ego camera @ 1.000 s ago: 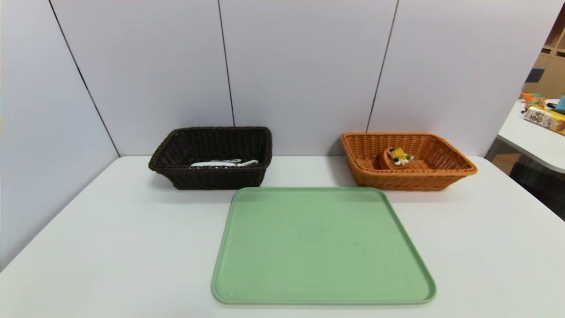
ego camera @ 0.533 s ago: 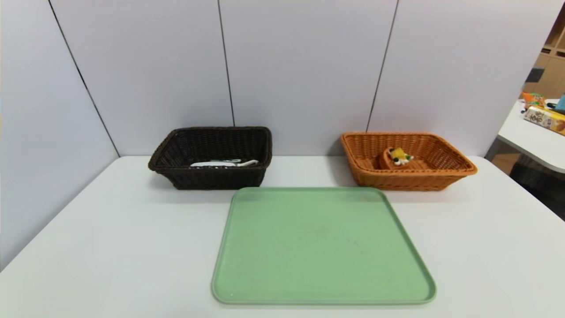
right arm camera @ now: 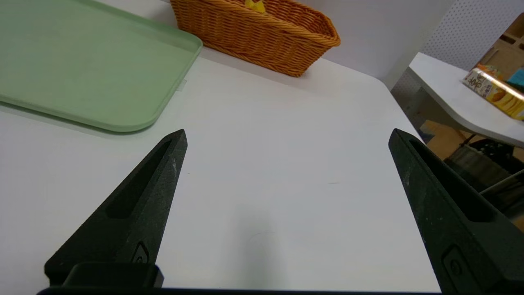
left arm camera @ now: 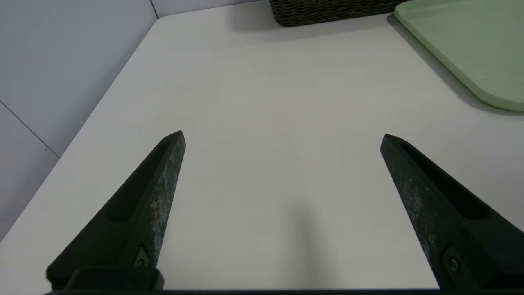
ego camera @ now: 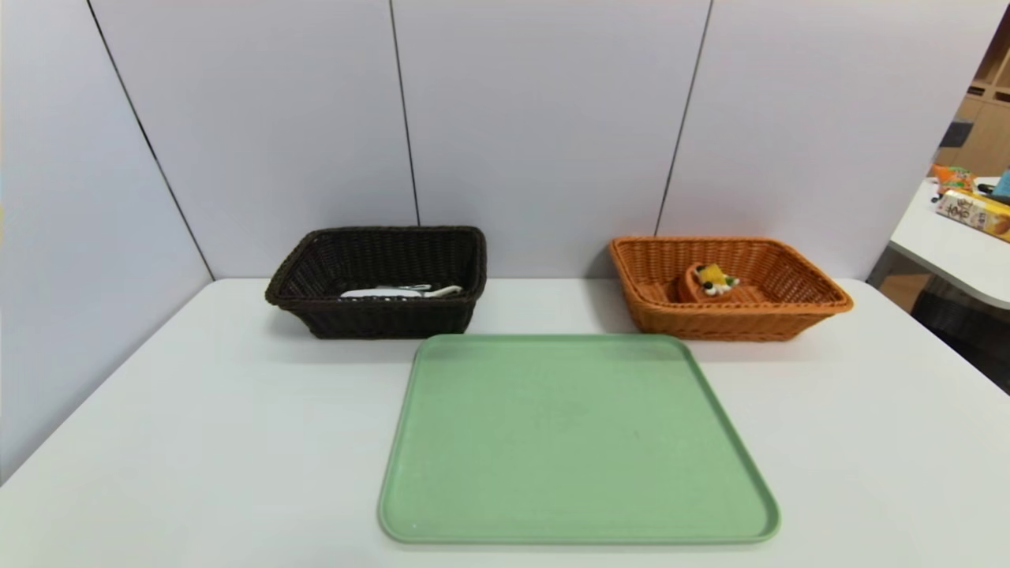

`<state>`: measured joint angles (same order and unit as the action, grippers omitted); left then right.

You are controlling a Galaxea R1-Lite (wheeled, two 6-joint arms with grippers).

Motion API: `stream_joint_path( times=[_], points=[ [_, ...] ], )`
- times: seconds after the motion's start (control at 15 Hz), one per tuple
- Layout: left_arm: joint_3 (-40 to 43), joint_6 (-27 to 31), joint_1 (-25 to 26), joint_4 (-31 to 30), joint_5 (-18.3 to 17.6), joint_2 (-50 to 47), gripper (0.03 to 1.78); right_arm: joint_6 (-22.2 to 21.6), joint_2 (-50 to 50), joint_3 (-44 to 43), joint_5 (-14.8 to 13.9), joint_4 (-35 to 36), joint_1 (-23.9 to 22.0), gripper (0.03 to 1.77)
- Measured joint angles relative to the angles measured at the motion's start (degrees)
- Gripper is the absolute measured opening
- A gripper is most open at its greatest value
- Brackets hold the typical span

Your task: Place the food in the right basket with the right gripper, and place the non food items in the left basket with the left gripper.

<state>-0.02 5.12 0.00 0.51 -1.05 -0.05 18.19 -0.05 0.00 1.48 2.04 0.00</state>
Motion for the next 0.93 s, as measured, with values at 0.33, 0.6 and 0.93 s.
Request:
stream_joint_path(
  times=[0.33, 0.6, 0.93],
  points=[
    [0.02, -5.75, 0.05, -0.4, 1.1, 0.0, 1.69, -12.39, -0.02, 0.0, 0.0, -2.55, 0.0, 1.7],
    [0.02, -5.91, 0.07, -0.46, 1.12, 0.0, 1.69, -17.29, 0.23, -0.02, -1.34, -2.04, 0.0, 1.7],
    [0.02, -6.0, 0.1, -0.51, 1.12, 0.02, 1.69, -17.59, 0.1, -0.02, -1.43, -2.04, 0.0, 1.7]
  ],
)
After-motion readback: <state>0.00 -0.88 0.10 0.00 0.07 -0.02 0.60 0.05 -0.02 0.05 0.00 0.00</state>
